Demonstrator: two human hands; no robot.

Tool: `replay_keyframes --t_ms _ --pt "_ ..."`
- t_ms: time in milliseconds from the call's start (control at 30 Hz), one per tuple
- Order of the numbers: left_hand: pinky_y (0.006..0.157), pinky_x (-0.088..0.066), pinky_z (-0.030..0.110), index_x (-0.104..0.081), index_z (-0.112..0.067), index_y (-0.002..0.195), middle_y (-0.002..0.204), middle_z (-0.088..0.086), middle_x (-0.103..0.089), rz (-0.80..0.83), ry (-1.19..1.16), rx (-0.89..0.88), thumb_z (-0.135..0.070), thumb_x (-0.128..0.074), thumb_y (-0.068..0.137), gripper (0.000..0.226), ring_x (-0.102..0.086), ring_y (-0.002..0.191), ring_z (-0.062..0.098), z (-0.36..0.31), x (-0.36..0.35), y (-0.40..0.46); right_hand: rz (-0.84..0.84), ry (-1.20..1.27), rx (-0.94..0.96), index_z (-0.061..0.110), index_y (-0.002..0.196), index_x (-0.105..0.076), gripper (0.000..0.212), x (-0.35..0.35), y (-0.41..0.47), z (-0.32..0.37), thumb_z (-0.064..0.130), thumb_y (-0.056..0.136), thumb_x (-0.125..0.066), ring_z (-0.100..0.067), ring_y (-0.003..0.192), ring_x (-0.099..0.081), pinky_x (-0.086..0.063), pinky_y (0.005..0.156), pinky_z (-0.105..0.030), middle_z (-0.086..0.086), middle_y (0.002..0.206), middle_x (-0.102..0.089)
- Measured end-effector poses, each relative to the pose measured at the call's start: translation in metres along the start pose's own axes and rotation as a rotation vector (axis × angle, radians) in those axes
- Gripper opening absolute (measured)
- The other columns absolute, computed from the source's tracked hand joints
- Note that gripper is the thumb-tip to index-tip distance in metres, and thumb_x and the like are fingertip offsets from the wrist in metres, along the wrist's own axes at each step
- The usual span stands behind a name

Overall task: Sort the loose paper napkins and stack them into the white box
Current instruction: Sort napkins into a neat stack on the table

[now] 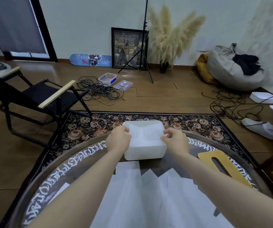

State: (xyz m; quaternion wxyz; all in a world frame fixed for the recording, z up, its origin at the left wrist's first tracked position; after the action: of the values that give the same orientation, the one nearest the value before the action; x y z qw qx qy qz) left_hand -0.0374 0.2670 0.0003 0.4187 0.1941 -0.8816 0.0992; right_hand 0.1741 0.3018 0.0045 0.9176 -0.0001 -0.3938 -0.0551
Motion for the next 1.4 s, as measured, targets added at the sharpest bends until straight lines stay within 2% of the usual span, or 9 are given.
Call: replay_keyframes --t_ms 67,200,333,733,867,967,1067,1233,1400 --pt "0.08 -0.042 0.03 -0.06 -0.023 0.118 0.119 0.002 -0.063 0.018 0.154 -0.021 -0.015 -0.052 0.09 0.031 -0.057 0.109 0.027 -0.007 -0.003 0.007 0.022 -0.074 0.016 0.024 0.11 -0.068 0.025 -0.002 0.008 0.002 0.022 0.086 -0.064 -0.018 0.095 -0.058 -0.04 0.073 -0.027 0.004 0.099 -0.066" --pt "0.07 -0.039 0.029 -0.063 -0.016 0.107 0.109 0.006 -0.065 0.035 0.345 -0.057 -0.005 -0.049 0.085 0.028 -0.061 0.101 0.028 -0.018 -0.01 0.017 0.078 -0.252 0.062 0.024 0.113 -0.067 0.027 -0.011 0.021 0.008 0.018 0.088 -0.058 -0.024 0.107 -0.059 -0.045 0.084 -0.031 0.001 0.111 -0.067" --pt "0.067 -0.038 0.03 -0.062 -0.012 0.101 0.104 0.007 -0.066 0.044 0.4 -0.083 0.001 -0.047 0.084 0.025 -0.061 0.096 0.029 -0.024 -0.015 0.017 0.107 -0.372 0.108 0.02 0.104 -0.069 0.025 -0.018 0.024 0.011 0.01 0.086 -0.055 -0.026 0.102 -0.06 -0.044 0.077 -0.031 -0.003 0.105 -0.069" --pt "0.063 -0.041 0.03 -0.059 -0.009 0.096 0.102 0.01 -0.066 0.019 0.546 -0.165 0.006 -0.047 0.085 0.021 -0.063 0.093 0.029 -0.031 -0.017 0.009 0.096 -0.427 0.158 0.023 0.118 -0.064 0.031 -0.02 0.027 0.011 0.014 0.089 -0.056 -0.025 0.106 -0.061 -0.045 0.081 -0.032 -0.002 0.112 -0.068" --pt "0.059 -0.034 0.028 -0.051 -0.015 0.087 0.103 0.009 -0.065 0.001 0.489 -0.17 0.0 -0.048 0.086 0.015 -0.058 0.086 0.028 -0.03 -0.013 0.004 0.113 -0.428 0.19 0.022 0.118 -0.064 0.028 -0.018 0.025 0.012 0.022 0.09 -0.058 -0.025 0.107 -0.06 -0.045 0.084 -0.033 -0.001 0.112 -0.068" --pt "0.067 -0.037 0.028 -0.056 -0.023 0.104 0.112 0.006 -0.065 -0.002 0.37 -0.174 -0.014 -0.049 0.092 0.017 -0.06 0.099 0.028 -0.024 -0.011 0.001 0.116 -0.388 0.227 0.02 0.118 -0.064 0.027 -0.016 0.019 0.014 0.024 0.093 -0.057 -0.025 0.11 -0.057 -0.045 0.089 -0.036 -0.002 0.113 -0.067" --pt "0.079 -0.043 0.031 -0.056 -0.027 0.125 0.113 -0.004 -0.067 0.015 0.244 -0.179 -0.027 -0.051 0.093 0.033 -0.059 0.108 0.023 -0.017 -0.007 -0.007 0.133 -0.328 0.264 0.02 0.119 -0.063 0.027 -0.011 0.012 0.013 0.021 0.094 -0.053 -0.023 0.114 -0.051 -0.043 0.094 -0.038 0.0 0.117 -0.064" --pt "0.079 -0.045 0.031 -0.058 -0.028 0.124 0.106 -0.011 -0.066 0.055 0.183 -0.276 -0.027 -0.053 0.093 0.032 -0.058 0.106 0.017 -0.013 0.004 -0.034 0.179 -0.329 0.302 0.022 0.123 -0.061 0.032 0.0 -0.006 0.008 0.017 0.093 -0.051 -0.024 0.121 -0.042 -0.034 0.1 -0.041 0.0 0.125 -0.058" --pt "0.088 -0.046 0.034 -0.057 -0.027 0.126 0.117 -0.008 -0.061 0.115 0.157 -0.296 -0.025 -0.056 0.092 0.034 -0.055 0.11 0.014 -0.008 0.01 -0.065 0.195 -0.271 0.283 0.026 0.123 -0.06 0.034 0.009 -0.03 0.002 0.018 0.09 -0.053 -0.021 0.122 -0.041 -0.033 0.103 -0.042 0.002 0.124 -0.057"
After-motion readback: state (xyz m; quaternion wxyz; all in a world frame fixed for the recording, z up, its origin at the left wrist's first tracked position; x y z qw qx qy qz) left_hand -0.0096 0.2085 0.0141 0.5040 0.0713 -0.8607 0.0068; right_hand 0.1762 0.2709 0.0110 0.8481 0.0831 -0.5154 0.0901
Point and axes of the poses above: each hand's wrist, its own y-axis towards the middle knuckle, its own x-axis out of the back of the hand, z = x × y, the point moved 4 cm from there along y, towards the middle knuckle
